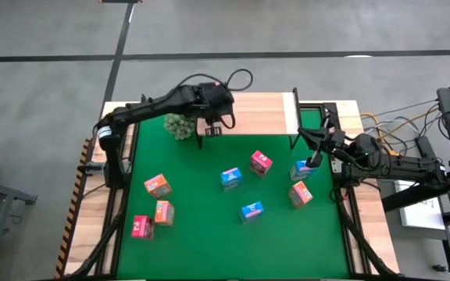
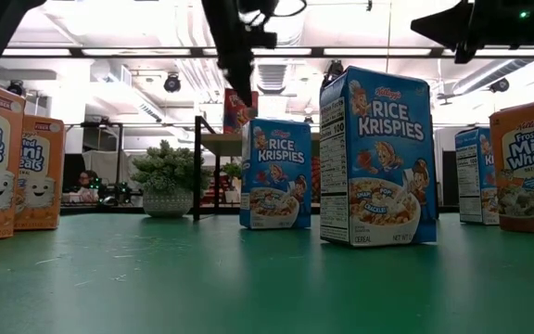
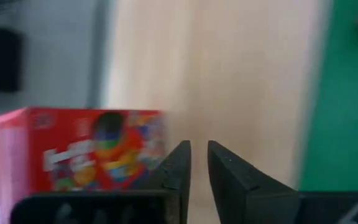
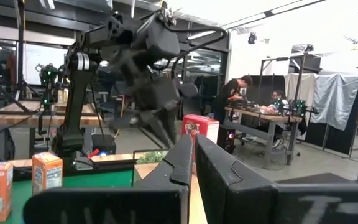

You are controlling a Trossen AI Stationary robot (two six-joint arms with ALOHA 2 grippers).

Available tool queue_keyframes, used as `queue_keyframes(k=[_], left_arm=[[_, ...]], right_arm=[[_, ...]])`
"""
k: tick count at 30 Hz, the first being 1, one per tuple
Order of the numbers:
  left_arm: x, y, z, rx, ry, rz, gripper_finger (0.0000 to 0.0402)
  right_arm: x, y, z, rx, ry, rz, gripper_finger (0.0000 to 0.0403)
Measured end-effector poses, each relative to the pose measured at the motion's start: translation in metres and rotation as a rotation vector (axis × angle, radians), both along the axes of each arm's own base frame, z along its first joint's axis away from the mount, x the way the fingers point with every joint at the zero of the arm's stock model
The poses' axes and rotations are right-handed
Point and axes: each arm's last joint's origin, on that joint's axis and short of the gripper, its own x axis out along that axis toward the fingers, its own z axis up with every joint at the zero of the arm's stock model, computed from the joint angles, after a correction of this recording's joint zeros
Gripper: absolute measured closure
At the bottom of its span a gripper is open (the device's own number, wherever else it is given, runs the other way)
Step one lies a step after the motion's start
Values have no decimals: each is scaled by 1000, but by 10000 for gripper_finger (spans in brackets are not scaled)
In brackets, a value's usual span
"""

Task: Stack cereal on shelf
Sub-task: Put the top center red cereal box on the shelf

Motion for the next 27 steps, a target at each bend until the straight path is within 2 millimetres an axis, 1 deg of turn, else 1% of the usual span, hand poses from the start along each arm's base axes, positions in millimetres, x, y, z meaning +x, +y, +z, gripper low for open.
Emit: queue_keyframes(k=[3,6,9,14,21,27], left_arm=[[2,5,-17,115,36,63,376],[3,6,-30,133,58,68,382],[3,8,-37,136,69,76,385],[2,16,-36,164,53,110,386],[-5,33,-38,163,75,141,387],[-5,36,-39,166,70,146,387]], right_arm=[[0,0,0,2,2,0,394],[0,0,0,2,2,0,394],[0,0,0,-5,5,-2,394],[0,0,0,-12,9,-3,394],[0,0,0,-22,12,-6,394],[0,0,0,-33,16,-8,394]])
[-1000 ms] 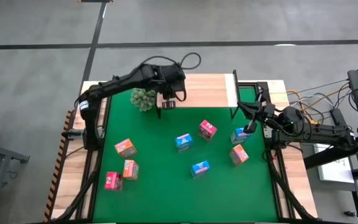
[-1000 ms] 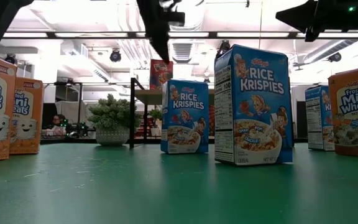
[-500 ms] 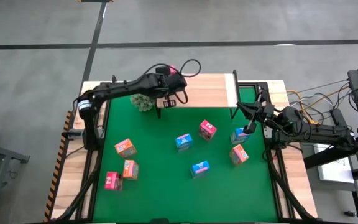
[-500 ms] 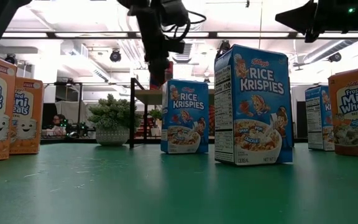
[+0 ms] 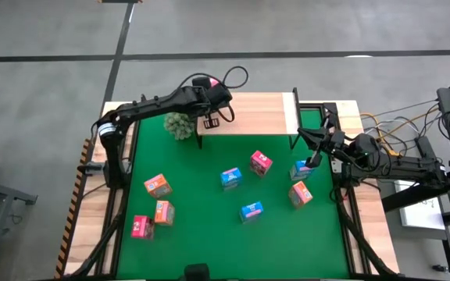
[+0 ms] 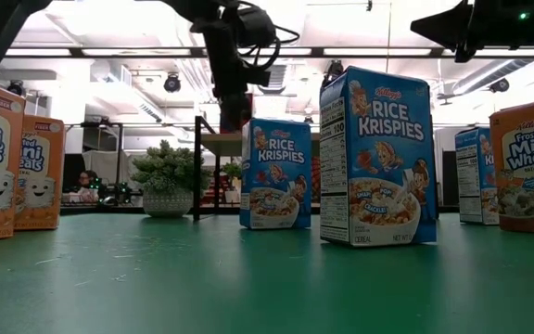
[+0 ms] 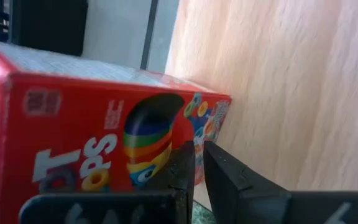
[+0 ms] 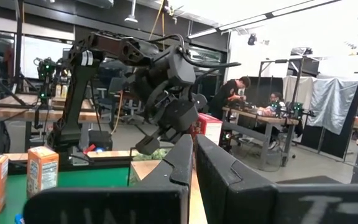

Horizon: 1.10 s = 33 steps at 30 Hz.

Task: Stack cereal on shelf
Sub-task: Put the top center red cereal box on the shelf

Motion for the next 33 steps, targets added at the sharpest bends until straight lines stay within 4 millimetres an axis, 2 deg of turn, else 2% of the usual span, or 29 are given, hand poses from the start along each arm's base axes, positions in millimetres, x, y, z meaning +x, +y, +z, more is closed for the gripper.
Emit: queue_keyframes(k=[33], left_arm=[[4,2,3,15,-82,28,387]], right_arm=[[-1,0,1,-26,-2,-6,394]])
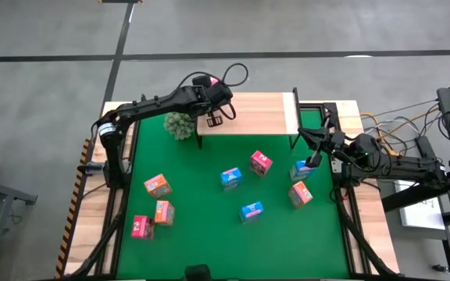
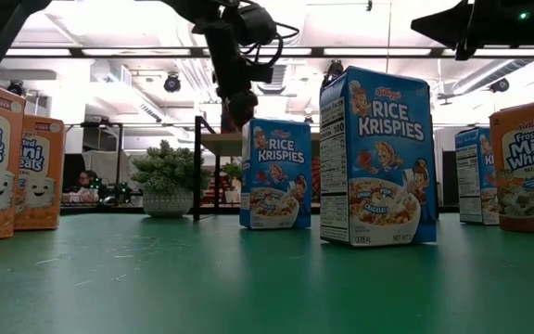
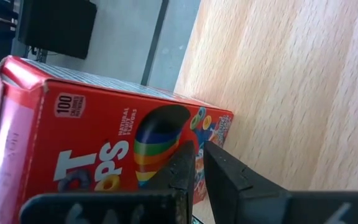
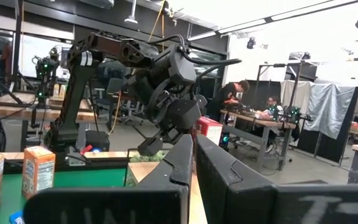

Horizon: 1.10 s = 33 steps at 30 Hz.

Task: Stack cereal on shelf
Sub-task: Put the top center red cereal box on the shelf, then put the top right blue cereal box on the shelf

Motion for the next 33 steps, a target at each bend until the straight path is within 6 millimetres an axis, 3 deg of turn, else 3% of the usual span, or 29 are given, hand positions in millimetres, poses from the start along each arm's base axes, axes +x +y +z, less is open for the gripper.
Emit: queue_keyframes(k=[4,9,14,17,20,25,33], left_arm=[[1,-13,7,3,-8,-31,387],[-7,-52,40,19,-91,-123,387],[-30,-101,87,-91,-283,-357,387],[-50,-129,105,-151,-377,-491,387],[-70,-155,104,-147,-440,-550,387],[-100,-185,83,-131,-516,-612,387],[-147,-188,53,-94,-621,-658,387]], right_arm=[[0,0,0,-10,4,-2,394],[0,0,0,-16,4,-4,394],[-1,0,2,-22,-18,-5,394],[-1,0,3,-31,-26,-7,394],[-2,0,5,-37,-46,-8,394],[-3,0,7,-49,-63,-10,394],[2,0,-5,35,40,6,394]])
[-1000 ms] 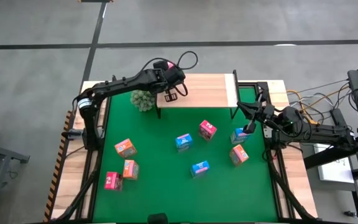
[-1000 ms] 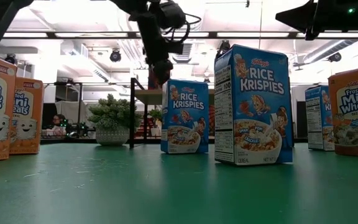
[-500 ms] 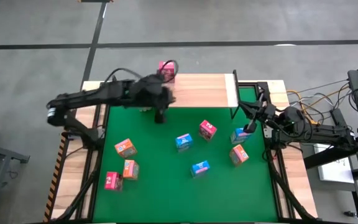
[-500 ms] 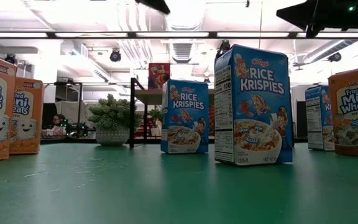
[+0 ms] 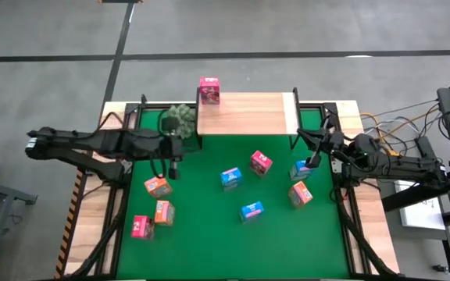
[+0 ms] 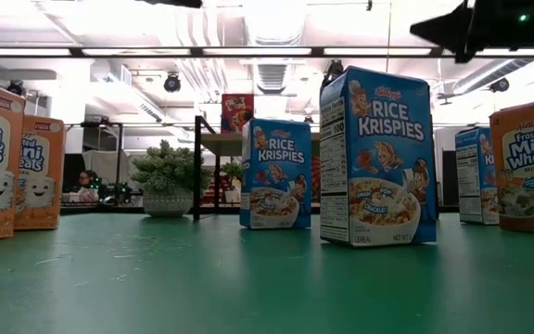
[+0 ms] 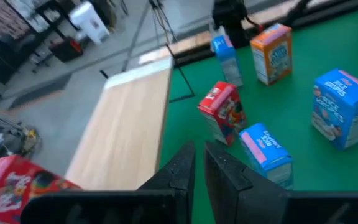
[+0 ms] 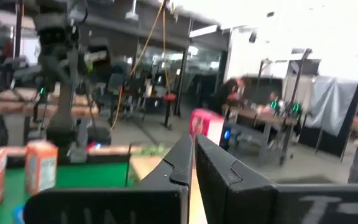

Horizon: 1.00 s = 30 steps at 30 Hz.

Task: Stack cereal on shelf
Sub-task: Put the top right blue cereal box on the shelf

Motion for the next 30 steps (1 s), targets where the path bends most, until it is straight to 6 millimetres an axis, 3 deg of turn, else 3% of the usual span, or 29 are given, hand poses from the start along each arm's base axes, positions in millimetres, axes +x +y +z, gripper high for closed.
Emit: queue_keyframes(k=[4,9,15,19,23,30], left_arm=[[-16,2,-10,28,-76,-13,387],[-30,3,-23,52,-145,-21,387],[-37,4,-36,57,-170,-26,387],[-38,4,-41,58,-159,-27,387],[-38,4,-43,63,-152,-16,387],[-35,5,-45,72,-135,13,387]], right_arm=[[2,0,-7,102,39,17,394],[2,0,-7,281,-33,46,394],[0,0,2,211,-88,39,394],[3,0,11,253,-113,49,394],[20,-3,16,283,-3,66,394],[42,-6,43,381,273,25,394]])
